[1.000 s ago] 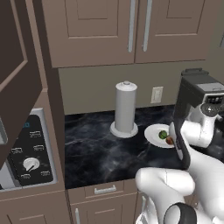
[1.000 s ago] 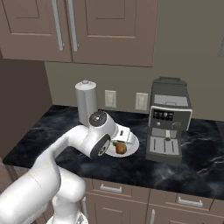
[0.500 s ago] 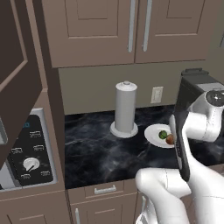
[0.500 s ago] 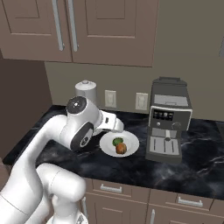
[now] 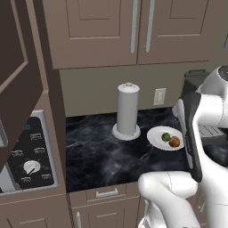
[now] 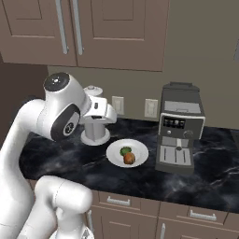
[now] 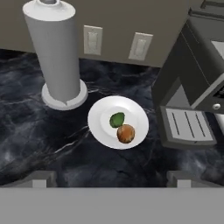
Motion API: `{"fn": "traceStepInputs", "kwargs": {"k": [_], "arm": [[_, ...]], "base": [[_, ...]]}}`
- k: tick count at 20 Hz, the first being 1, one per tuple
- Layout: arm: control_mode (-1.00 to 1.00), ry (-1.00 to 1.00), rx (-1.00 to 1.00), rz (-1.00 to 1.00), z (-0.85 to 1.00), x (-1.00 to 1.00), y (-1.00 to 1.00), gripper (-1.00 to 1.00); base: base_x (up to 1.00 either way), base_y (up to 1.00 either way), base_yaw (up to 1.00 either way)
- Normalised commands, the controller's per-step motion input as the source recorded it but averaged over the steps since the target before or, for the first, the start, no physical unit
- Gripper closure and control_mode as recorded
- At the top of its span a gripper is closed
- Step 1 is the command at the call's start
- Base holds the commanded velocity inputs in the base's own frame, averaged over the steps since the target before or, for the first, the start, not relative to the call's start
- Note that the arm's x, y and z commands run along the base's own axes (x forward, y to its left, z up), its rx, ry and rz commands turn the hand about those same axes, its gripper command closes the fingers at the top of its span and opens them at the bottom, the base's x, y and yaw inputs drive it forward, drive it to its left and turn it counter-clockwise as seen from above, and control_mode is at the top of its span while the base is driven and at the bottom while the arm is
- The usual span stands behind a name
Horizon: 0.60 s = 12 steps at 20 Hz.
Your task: Pick the avocado and bread from the counter and place them on the plate. Then pick the jam from the cabinet and place it next to the plate. Lastly close the cabinet door.
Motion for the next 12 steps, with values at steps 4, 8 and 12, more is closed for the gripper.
{"fn": "traceStepInputs", "kwargs": {"k": [4,8,12], "arm": [[-1.00,0.08,0.00,0.09,0.63,-0.41,0.36,-1.00],[-1.00,0.04,0.00,0.10,0.22,-0.37,0.48,-1.00],[-1.00,0.00,0.00,0.07,0.00,-0.49,0.42,-1.00]], "base": [[0.00,0.00,0.00],[0.00,0.00,0.00],[0.00,0.00,0.00]]}}
